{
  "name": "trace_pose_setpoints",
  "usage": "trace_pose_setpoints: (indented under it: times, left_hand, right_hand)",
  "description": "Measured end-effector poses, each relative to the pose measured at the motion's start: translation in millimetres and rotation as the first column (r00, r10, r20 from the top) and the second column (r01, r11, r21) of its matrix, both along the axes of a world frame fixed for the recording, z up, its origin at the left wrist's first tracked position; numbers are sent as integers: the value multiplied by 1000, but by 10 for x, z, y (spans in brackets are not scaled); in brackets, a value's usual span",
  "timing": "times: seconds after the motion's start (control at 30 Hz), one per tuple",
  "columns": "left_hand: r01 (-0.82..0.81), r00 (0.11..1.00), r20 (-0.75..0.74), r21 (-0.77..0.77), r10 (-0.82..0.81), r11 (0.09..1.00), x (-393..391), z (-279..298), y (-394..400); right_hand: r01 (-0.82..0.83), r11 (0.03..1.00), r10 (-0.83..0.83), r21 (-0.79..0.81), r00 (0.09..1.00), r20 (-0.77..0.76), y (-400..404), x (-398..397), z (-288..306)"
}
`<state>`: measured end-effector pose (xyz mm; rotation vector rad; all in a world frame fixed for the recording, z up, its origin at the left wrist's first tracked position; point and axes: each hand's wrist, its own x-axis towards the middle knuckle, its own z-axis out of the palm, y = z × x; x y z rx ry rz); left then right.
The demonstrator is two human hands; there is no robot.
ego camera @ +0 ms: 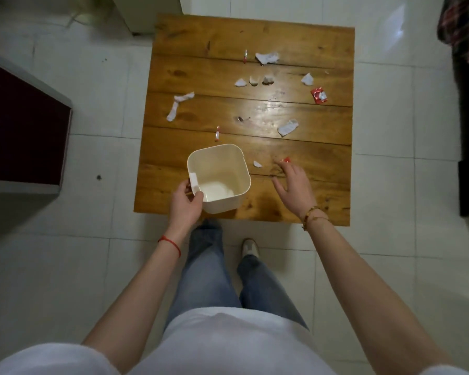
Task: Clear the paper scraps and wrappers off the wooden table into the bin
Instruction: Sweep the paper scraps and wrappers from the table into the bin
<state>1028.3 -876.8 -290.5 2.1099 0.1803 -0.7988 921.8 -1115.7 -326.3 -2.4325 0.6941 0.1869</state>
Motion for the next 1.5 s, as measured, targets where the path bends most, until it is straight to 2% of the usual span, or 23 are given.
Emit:
trace_pose_setpoints:
  times: [0.17,0.33,0.43,0.67,0.8,1.2,1.33,1.5]
  left_hand:
    - [-67,998,-5,51,67,996,-632,-111,77]
    - [-74,995,82,127,64,989,-1068,-159,102]
    - [-74,994,87,108,65,991,-1239,-194,84]
    - [-15,997,71,86,9,996,-1456,-278,113]
    - [47,999,12,63,-48,997,-1633,-392,158]
    - [169,984,-71,84,-163,982,-1796,-1120,199]
    - [182,979,-110,88,-172,979,-1757,-1314,233]
    - [168,979,-127,73,-157,983,-1703,-1501,277]
  right_hand:
    - [-59,998,59,-14,998,3,-92,-291,-112]
    - [-106,993,104,-43,993,-49,-158,-448,-244]
    - [-106,994,103,-42,992,-69,-190,-499,-330]
    - [-80,997,79,-7,994,-72,-244,-480,-550]
    - [-85,996,86,7,994,-72,-296,-421,-676]
    - [-120,993,118,-9,983,-144,-375,-216,-1137]
    - [-116,993,115,6,976,-188,-318,-179,-1268]
    - [-149,989,144,-17,977,-158,-218,-217,-1379]
